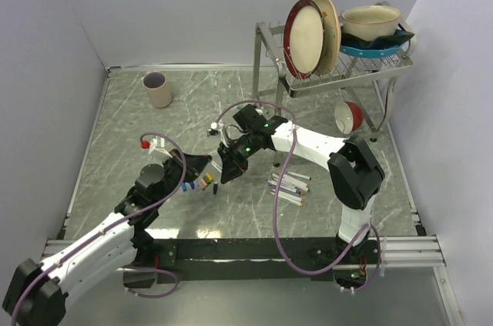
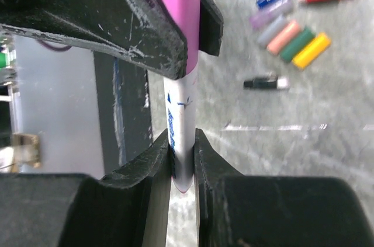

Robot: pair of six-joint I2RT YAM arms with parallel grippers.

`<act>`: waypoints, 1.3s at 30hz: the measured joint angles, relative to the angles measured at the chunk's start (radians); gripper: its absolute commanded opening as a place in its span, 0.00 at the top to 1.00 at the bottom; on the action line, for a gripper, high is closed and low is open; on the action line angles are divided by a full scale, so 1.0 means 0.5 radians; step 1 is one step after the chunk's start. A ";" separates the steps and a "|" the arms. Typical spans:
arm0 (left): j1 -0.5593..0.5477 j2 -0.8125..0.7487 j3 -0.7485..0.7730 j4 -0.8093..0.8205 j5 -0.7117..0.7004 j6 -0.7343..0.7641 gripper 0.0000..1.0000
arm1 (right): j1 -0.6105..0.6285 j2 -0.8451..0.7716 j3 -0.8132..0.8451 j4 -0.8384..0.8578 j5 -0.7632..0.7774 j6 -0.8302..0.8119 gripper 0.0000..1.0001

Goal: Open the pen caps

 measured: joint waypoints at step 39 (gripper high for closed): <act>0.706 0.790 0.208 -0.826 -0.089 0.015 0.79 | 0.370 -0.217 -0.351 -0.456 1.304 -0.536 0.98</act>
